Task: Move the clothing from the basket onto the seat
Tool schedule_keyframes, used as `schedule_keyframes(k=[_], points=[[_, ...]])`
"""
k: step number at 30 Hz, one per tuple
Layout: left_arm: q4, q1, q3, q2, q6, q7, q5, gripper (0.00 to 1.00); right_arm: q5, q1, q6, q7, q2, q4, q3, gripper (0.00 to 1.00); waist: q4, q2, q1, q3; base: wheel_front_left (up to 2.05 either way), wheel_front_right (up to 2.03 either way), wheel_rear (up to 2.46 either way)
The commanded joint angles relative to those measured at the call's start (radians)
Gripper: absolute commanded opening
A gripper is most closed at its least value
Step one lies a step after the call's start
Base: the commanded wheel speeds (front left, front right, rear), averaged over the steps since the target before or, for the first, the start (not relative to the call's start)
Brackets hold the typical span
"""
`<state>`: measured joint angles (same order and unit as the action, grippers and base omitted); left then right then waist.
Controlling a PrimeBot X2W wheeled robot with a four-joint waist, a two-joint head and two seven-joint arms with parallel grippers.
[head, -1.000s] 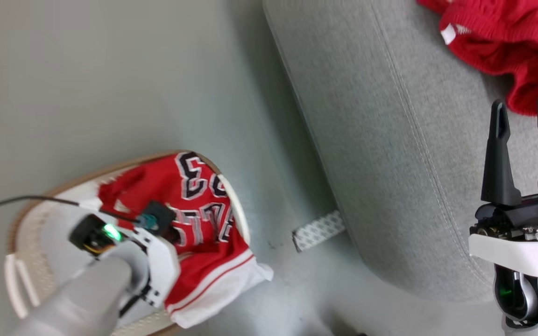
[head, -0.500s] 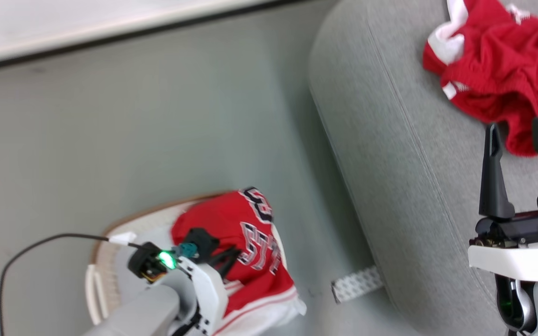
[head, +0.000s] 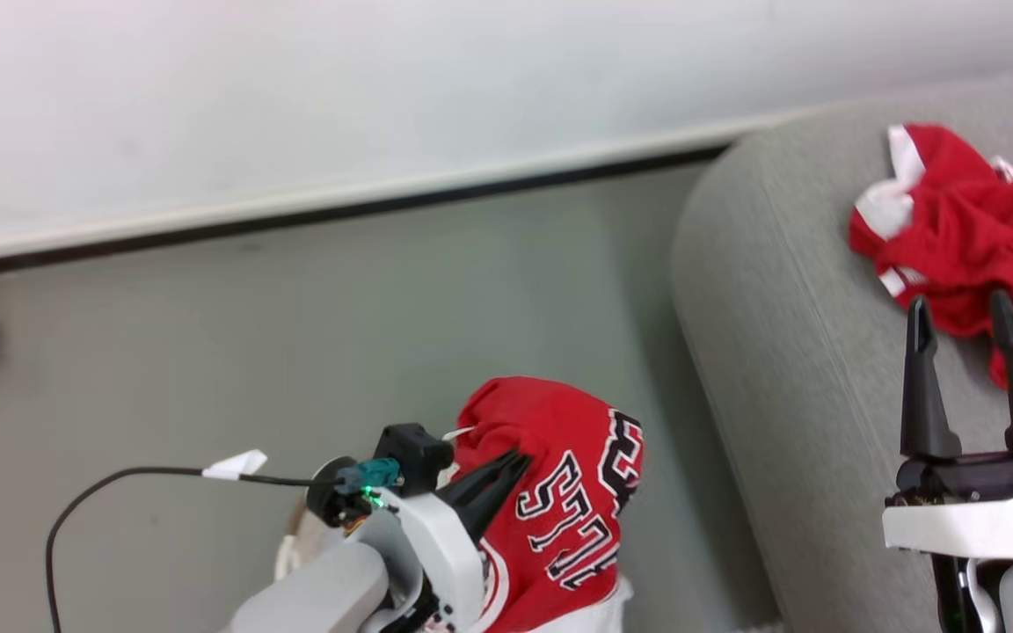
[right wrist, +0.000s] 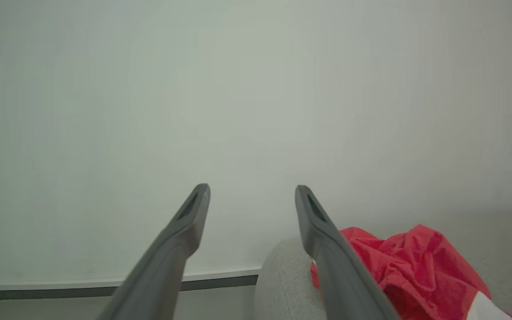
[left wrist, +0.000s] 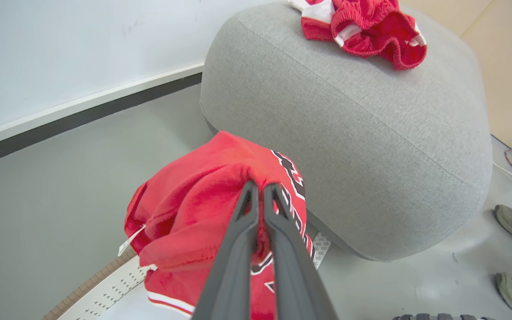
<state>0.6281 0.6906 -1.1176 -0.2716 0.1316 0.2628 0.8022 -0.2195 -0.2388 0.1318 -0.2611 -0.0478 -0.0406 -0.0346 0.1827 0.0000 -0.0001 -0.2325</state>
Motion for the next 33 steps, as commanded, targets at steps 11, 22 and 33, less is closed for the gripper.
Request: schedule_keyframes(k=[11,22,33], points=[[-0.190,-0.034,0.154,-0.008,-0.001,0.002,-0.054,0.00,-0.030,0.062,-0.002,-0.003,-0.002,-0.058,0.025,1.00,-0.122,0.0000,0.0001,0.151,0.00,0.00,0.00],[-0.352,0.064,0.256,-0.041,-0.034,-0.007,-0.051,0.00,-0.070,0.069,-0.002,-0.003,-0.002,-0.114,0.115,1.00,-0.166,0.0000,0.0001,0.195,0.00,0.00,0.00],[-0.436,0.106,0.302,-0.060,-0.084,-0.024,-0.039,0.00,-0.103,0.051,-0.002,-0.003,-0.002,-0.154,0.221,1.00,-0.168,0.0000,0.0001,0.214,0.00,0.00,0.00]])
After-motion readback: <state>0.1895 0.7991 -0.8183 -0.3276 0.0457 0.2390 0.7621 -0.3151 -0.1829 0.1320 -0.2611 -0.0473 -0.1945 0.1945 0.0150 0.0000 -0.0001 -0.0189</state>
